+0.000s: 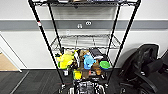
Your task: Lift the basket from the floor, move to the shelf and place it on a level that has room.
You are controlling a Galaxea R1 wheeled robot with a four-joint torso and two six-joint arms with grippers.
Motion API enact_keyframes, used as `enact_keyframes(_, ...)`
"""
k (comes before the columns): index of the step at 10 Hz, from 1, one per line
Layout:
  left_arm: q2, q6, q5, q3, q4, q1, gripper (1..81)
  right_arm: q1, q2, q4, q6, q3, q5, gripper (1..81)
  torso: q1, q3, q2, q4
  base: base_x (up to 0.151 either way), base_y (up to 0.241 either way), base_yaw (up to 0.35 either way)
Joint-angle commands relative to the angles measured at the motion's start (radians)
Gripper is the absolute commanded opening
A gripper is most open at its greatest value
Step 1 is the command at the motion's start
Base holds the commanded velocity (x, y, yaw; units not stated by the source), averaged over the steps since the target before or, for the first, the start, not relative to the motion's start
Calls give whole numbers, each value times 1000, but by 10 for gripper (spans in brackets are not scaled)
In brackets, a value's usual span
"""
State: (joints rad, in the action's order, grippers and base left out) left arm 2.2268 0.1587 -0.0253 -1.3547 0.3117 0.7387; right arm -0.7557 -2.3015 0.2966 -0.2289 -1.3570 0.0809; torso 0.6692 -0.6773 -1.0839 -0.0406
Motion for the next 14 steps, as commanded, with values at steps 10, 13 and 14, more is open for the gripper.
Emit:
enact_keyframes(10, -27, -2, -35, 114, 12, -120, 10, 117, 11, -16, -10, 95, -23, 10, -267, 361, 406, 0, 0, 0, 0)
enact_keyframes(13, -25, -2, -36, 120, 12, -120, 10, 107, 23, -16, -9, 102, -24, 10, -336, 367, 512, 0, 0, 0, 0)
enact_keyframes(14, -25, -2, -36, 120, 12, -120, 10, 107, 26, -16, -7, 105, -23, 10, -351, 384, 533, 0, 0, 0, 0)
